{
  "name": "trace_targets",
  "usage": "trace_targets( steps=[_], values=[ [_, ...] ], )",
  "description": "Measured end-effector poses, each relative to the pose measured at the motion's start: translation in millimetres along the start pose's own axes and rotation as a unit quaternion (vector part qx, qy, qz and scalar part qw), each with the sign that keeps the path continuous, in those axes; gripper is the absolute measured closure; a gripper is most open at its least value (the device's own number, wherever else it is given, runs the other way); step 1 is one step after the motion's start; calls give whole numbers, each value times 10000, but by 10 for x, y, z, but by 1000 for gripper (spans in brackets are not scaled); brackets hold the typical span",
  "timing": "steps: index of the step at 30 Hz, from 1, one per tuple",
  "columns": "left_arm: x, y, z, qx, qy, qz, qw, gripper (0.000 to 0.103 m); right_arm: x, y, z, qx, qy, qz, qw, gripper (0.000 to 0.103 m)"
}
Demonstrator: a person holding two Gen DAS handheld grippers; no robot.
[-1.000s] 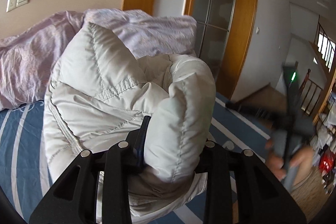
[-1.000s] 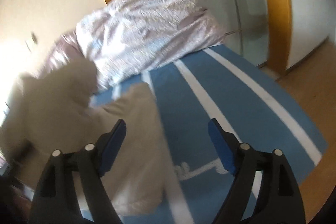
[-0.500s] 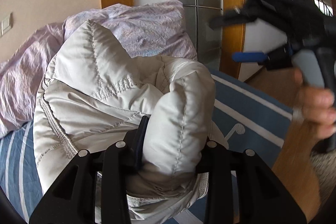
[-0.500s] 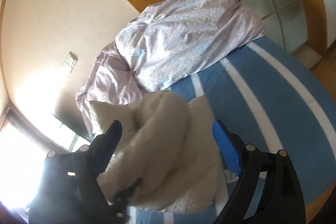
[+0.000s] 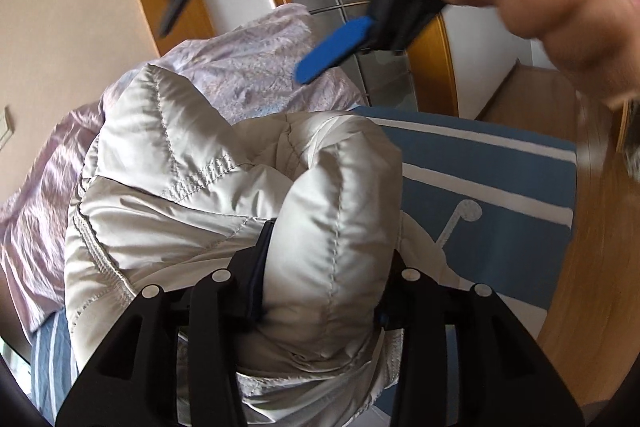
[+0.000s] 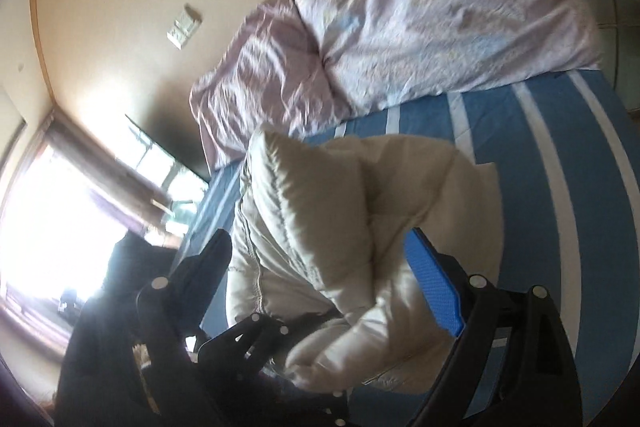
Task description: Fold large clothes
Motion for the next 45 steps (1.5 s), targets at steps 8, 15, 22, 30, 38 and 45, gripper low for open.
trace_targets(
  steps=[8, 15, 22, 30, 38, 45],
  values=[
    [-92, -184, 113, -483, -70, -17, 9988, 59, -338, -71, -49, 110, 538, 88, 9985, 14],
    [-111, -233, 172, -631, -72, 44, 9980, 59, -587, -71, -43, 221, 903, -1, 9957, 19],
    [-97, -239, 226, -773, -51, 86, 9970, 57, -666, -217, 25, 64, 902, 50, 9959, 72],
    [15, -169, 151, -790, -19, 288, 9965, 57, -643, -411, 78, -150, 733, 301, 9967, 85],
    [575, 166, -17, -253, 103, 864, 9959, 54, -600, -546, 118, -208, 634, 392, 9970, 85],
    [756, 1173, -541, 1050, -181, 656, 9921, 39, -522, -617, 189, -206, 535, 521, 9970, 85]
  ],
)
Point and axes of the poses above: each gripper's, at about its wrist camera, not at the fingertips, and x roughly against the way its jaws point, y to its left, z to its underside, the point moved 7 cm from there along -x, roughly the way its jaws point, and after that the axes turned 14 degrees about x, right-handed, at the moved point
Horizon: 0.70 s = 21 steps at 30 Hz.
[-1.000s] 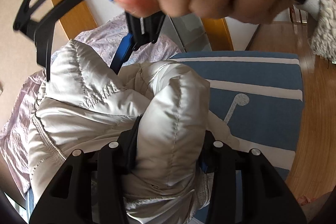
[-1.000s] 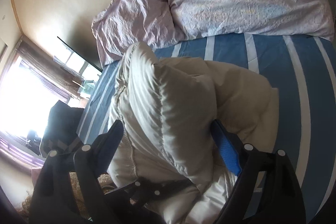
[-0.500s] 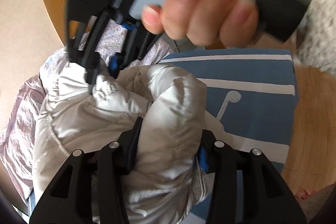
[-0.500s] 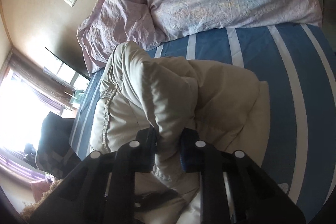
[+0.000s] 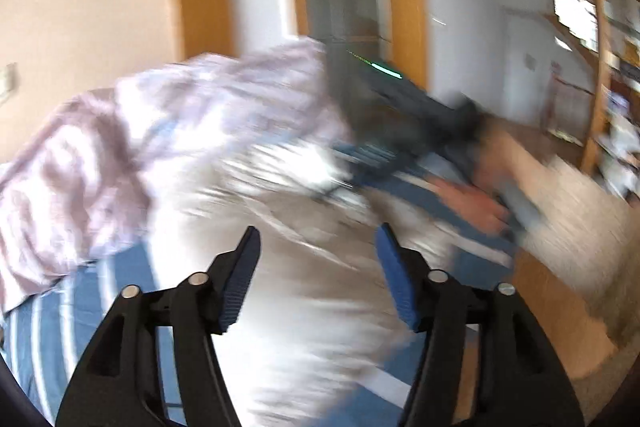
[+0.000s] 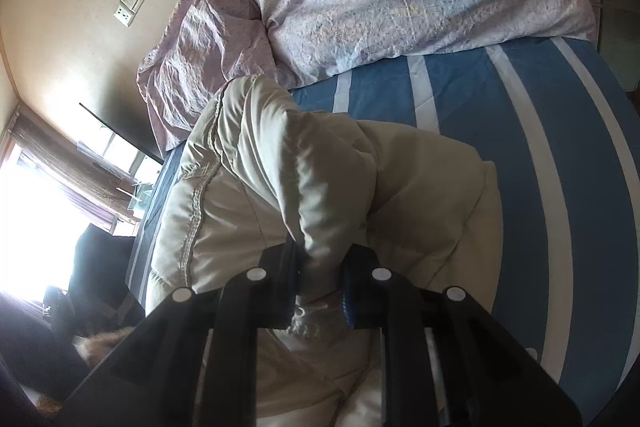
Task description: Fold large clothes
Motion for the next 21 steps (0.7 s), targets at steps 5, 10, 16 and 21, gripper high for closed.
trace_targets(
  steps=[5, 10, 16, 21],
  values=[
    [-399, 644, -125, 814, 346, -325, 9955, 39, 40, -23, 25, 57, -72, 134, 9999, 85],
    [-784, 897, -67, 1256, 683, -414, 9889, 39, 69, -134, 81, -12, -177, 233, 9996, 85],
    [-983, 822, 77, 1104, 804, -500, 9894, 39, 4, -352, 201, -285, -230, 196, 9991, 83],
    [-1067, 705, 126, 870, 914, -648, 9899, 39, -37, -487, 278, -515, -306, 83, 9982, 81]
  ],
)
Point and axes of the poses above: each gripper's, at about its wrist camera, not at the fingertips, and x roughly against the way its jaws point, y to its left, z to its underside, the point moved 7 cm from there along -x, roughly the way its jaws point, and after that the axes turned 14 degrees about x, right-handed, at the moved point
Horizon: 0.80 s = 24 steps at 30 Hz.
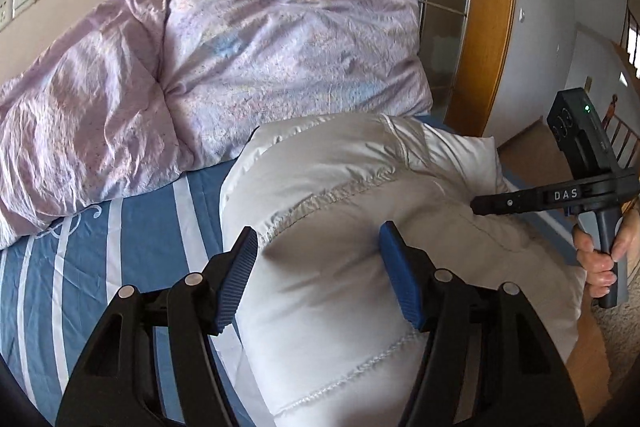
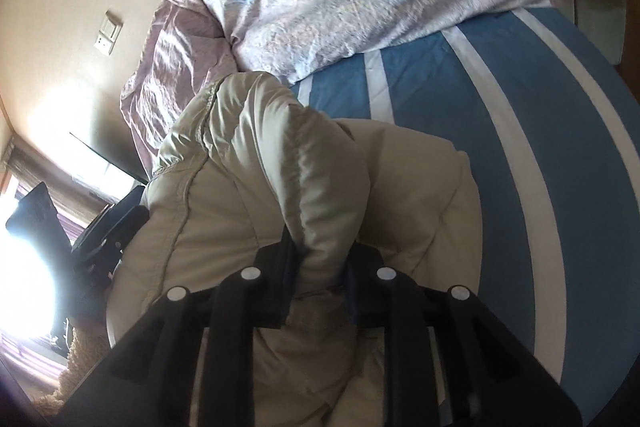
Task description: Fold large clothes
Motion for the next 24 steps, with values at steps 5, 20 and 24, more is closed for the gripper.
trace_targets(
  steps=[5, 20, 24],
  values=[
    [-79, -106, 81, -251, 93, -168, 9995, 39, -12, -103, 61, -141, -21, -18, 9999, 80],
    [-223, -251, 286, -392, -132, -531, 9977, 38, -152, -322, 165, -395, -19, -71, 9992, 79],
    [-267, -254, 321, -366, -204, -556, 9976, 37, -184, -349, 178, -440, -65, -115, 9989, 78]
  ],
)
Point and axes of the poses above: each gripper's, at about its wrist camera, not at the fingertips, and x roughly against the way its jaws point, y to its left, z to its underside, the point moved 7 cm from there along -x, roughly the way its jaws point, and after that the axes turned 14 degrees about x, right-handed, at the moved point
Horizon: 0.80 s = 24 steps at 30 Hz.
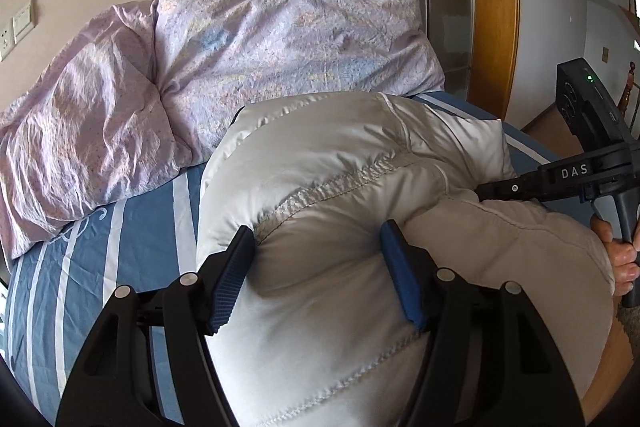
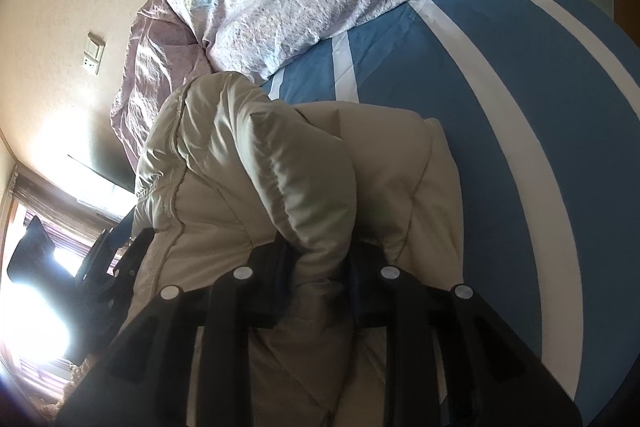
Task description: Fold large clothes
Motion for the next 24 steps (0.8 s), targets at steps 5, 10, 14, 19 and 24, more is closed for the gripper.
trace_targets(
  steps=[5, 10, 14, 19, 24],
  values=[
    [-14, -11, 7, -128, 17, -108, 9999, 37, -6, 13, 0, -43, 9, 137, 9999, 76],
    [-22, 21, -23, -160, 177, -114, 9997, 37, 231, 97, -28, -142, 14, 577, 9982, 53],
    [-23, 33, -25, -109, 188, -86, 9997, 37, 442, 257, 81, -84, -73, 153, 9998, 43],
    [-25, 47, -30, -29, 217, -50, 9997, 36, 386, 247, 208, -146, 64, 142, 9998, 49],
    [-1, 80, -50, 108, 249, -46, 9996, 33, 400, 261, 251, -198, -66, 250, 9995, 75]
  ],
)
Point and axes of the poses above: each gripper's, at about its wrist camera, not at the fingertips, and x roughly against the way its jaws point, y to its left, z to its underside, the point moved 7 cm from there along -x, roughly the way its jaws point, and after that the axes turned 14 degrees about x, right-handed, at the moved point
